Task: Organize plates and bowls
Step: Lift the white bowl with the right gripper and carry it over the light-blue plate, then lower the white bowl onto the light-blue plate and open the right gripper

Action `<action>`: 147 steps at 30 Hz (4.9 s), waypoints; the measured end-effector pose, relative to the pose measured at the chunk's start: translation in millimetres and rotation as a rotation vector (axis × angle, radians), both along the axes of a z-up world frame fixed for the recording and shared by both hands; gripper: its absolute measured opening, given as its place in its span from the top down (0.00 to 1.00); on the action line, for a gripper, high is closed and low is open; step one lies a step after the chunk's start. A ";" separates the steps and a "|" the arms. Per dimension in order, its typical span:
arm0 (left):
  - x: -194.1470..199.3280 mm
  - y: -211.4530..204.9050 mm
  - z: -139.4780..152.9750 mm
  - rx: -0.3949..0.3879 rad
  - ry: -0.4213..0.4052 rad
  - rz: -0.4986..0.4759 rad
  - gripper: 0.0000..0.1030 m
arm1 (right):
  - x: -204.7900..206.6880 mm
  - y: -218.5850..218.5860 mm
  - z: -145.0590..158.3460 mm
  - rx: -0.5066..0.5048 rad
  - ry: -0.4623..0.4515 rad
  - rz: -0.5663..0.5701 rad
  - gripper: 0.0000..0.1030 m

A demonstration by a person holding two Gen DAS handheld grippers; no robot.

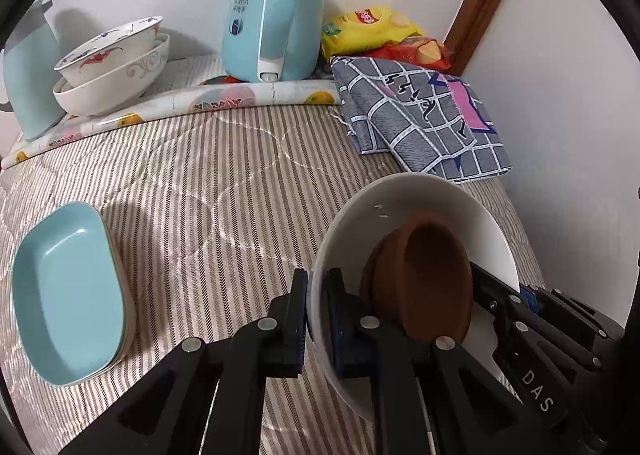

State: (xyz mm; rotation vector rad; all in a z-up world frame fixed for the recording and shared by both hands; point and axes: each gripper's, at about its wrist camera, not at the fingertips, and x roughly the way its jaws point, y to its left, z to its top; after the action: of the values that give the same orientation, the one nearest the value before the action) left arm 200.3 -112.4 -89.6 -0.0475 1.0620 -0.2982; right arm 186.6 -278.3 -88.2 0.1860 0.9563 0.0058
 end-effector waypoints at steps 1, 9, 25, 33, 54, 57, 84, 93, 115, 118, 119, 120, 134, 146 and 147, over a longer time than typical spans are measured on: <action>-1.1 0.4 1.6 0.000 -0.004 0.000 0.90 | -1.5 0.4 1.7 0.001 -0.003 -0.002 0.91; -11.4 8.1 12.3 -0.007 -0.020 0.004 0.90 | -12.2 6.2 14.0 0.005 -0.023 -0.005 0.91; -19.8 38.9 29.7 -0.009 -0.048 0.016 0.90 | -20.5 33.4 30.3 0.000 -0.053 0.011 0.91; -21.3 59.8 33.6 -0.004 -0.059 0.036 0.90 | -19.8 52.2 35.9 0.006 -0.062 0.029 0.92; -19.1 132.9 37.3 -0.015 -0.066 0.141 0.90 | -4.8 122.1 44.7 0.002 -0.071 0.122 0.92; -18.5 144.7 37.3 -0.013 -0.067 0.156 0.90 | -3.1 134.1 44.3 0.004 -0.074 0.137 0.92; -4.4 216.7 13.8 -0.024 -0.015 0.243 0.90 | 19.5 211.7 23.6 -0.016 -0.034 0.233 0.92; 4.1 232.0 -0.1 -0.023 0.015 0.268 0.90 | 30.4 229.2 7.9 -0.014 -0.005 0.259 0.92; 25.9 242.3 -30.8 -0.019 0.062 0.273 0.90 | 57.0 245.0 -20.8 -0.027 0.039 0.288 0.91; 25.7 241.3 -30.2 -0.010 0.051 0.274 0.90 | 57.6 246.2 -24.1 -0.026 0.034 0.291 0.91; 25.9 240.8 -30.2 -0.006 0.047 0.274 0.90 | 57.9 246.8 -24.4 -0.028 0.032 0.292 0.91; 26.2 240.5 -30.1 -0.004 0.047 0.273 0.90 | 58.4 247.1 -24.6 -0.028 0.031 0.292 0.91; 23.6 239.9 -30.1 0.017 0.029 0.266 0.87 | 57.1 247.2 -24.1 -0.052 0.008 0.322 0.89; 18.9 239.1 -24.6 0.030 0.038 0.260 0.82 | 52.9 245.2 -22.6 -0.048 0.010 0.331 0.83; 18.0 238.8 -24.2 0.031 0.038 0.261 0.82 | 52.0 245.3 -22.0 -0.052 0.009 0.333 0.83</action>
State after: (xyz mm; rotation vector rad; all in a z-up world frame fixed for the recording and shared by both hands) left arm 218.3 126.5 -113.8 -0.1632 1.0845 -0.0447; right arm 238.6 -33.0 -110.3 -0.0225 0.9860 0.2866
